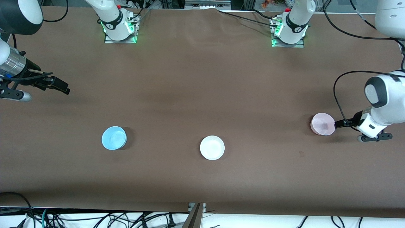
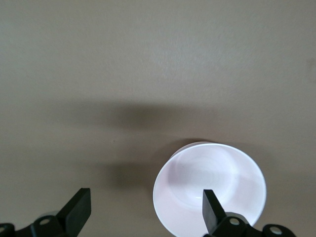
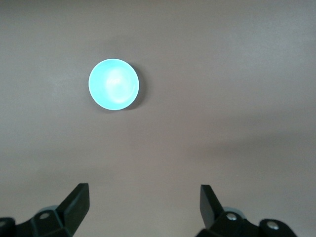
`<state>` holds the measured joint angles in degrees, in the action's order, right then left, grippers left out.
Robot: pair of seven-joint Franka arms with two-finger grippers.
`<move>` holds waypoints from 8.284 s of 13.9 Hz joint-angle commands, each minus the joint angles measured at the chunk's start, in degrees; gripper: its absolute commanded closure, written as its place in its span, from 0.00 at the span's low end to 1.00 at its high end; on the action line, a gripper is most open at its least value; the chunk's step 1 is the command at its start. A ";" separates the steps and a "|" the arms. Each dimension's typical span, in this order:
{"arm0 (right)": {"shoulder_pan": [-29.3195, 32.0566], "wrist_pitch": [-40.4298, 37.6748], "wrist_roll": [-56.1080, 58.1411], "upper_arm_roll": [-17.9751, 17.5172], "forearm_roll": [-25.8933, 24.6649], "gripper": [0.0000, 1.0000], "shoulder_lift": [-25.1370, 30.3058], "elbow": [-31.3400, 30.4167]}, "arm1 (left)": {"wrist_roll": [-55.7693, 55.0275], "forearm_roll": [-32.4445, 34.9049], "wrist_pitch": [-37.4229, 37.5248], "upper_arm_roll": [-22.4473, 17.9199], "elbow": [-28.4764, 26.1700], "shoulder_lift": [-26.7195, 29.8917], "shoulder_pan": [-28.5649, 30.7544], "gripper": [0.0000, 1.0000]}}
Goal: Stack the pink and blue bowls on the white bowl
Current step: 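Grasp the rim of the pink bowl with the left gripper, then carry the pink bowl with the left gripper and lower it onto the white bowl, then open the left gripper on the pink bowl while the right gripper reaches the blue bowl, then withdraw the left gripper to rest while the right gripper grips the blue bowl, then close the right gripper on the blue bowl rim and lift it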
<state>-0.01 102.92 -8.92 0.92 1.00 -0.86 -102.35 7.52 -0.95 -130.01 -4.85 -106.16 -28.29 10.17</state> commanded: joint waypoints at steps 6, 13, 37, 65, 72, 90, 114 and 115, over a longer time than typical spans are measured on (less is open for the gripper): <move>0.19 -13.34 6.88 0.67 -1.96 0.01 -3.88 13.64 | 8.99 -5.03 -6.74 -0.51 -4.57 -1.50 0.99 0.22; 0.19 -17.49 5.58 0.67 -2.13 0.01 -3.45 14.98 | 9.36 -5.55 -6.74 -0.60 -6.07 -1.50 0.64 0.75; -2.36 -7.14 4.88 0.31 -1.35 0.01 -11.87 15.60 | -37.75 -12.24 2.42 11.17 32.41 -16.95 -30.64 1.00; -11.94 30.32 -5.67 -1.36 0.50 0.24 -37.72 8.13 | -38.90 -10.39 -1.82 10.47 39.02 -26.02 -33.81 0.15; -8.70 29.36 -1.28 -1.01 0.50 0.24 -35.79 8.74 | -38.28 -11.01 10.71 10.38 39.46 -21.12 -30.57 0.00; -0.78 32.25 11.21 -1.27 0.59 0.32 -38.51 8.48 | -7.97 1.74 43.95 -2.62 27.50 13.61 -8.76 0.00; -1.75 24.35 7.63 -6.88 9.02 1.00 -34.91 12.87 | -10.07 0.60 48.01 0.89 25.57 15.20 -11.40 0.00; -2.27 24.00 3.34 -8.02 8.41 1.00 -34.73 13.48 | -9.98 0.51 48.01 0.98 25.57 15.20 -11.40 0.00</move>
<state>-1.79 129.01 -0.69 -5.17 8.58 -37.29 -89.65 -2.03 -2.07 -82.13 -4.17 -79.56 -14.59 -0.66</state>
